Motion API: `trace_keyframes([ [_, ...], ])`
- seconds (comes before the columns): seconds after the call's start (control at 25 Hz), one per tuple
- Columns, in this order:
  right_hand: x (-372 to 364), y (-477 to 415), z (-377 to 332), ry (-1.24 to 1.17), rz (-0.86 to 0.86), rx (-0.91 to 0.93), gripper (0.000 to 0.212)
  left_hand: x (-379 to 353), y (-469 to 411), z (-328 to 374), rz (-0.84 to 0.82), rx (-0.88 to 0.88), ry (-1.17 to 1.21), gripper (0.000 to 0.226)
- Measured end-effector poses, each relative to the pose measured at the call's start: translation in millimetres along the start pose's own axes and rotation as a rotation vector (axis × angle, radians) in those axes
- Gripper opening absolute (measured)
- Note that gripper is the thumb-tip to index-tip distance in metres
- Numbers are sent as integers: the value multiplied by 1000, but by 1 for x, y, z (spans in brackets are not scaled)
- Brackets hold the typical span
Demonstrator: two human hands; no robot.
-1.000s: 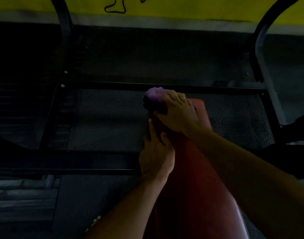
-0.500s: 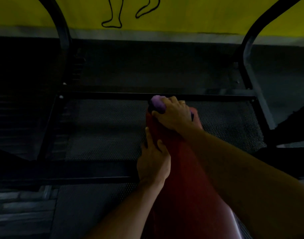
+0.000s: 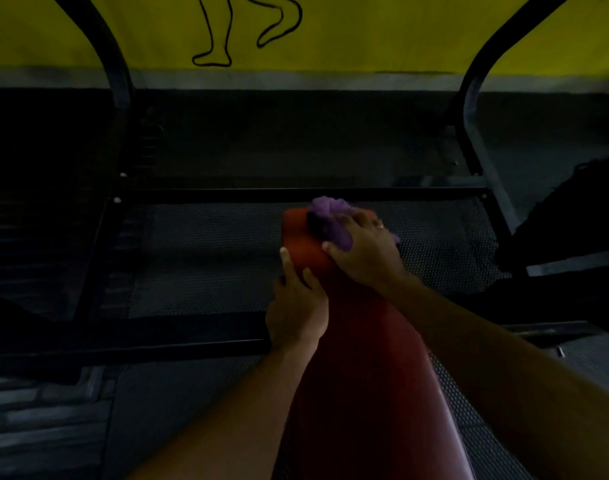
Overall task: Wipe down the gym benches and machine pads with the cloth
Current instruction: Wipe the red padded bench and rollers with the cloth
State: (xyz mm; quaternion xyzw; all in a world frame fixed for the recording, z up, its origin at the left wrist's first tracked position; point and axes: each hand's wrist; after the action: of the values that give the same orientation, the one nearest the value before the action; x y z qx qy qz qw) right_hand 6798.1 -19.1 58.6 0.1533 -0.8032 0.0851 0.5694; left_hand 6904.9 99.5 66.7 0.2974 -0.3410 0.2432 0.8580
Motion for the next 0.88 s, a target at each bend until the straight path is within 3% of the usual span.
trace_keyframes([
  [0.12,8,54,30,-18,57,-7,68,1,1,2,12,-5,-43,60],
  [0.2,3,52,39,-160,125,-175,66,-1,0,1,-7,-1,-42,60],
  [0.32,-5,7,37,-343,119,-533,73,-3,0,0,-2,3,-52,60],
  [0.4,-3,-2,35,-379,98,-660,80,-3,0,0,4,5,-42,60],
  [0.6,14,92,29,-420,122,-636,78,-4,-1,-1,8,16,-48,60],
  [0.72,13,141,30,-241,120,-565,78,-8,0,-2,27,9,-60,60],
  [0.88,3,88,15,-129,79,-550,85,-10,-2,-3,43,-2,-89,60],
])
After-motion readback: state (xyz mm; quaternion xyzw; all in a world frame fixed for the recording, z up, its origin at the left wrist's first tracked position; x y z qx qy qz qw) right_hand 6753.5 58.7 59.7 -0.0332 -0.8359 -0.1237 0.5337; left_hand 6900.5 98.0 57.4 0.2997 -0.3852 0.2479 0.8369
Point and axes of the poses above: each hand's wrist, its own y-axis away from the middle knuckle, its own x-axis out of the back of the hand, z = x × y, and after that the axes turned 10 degrees about z, right-handed
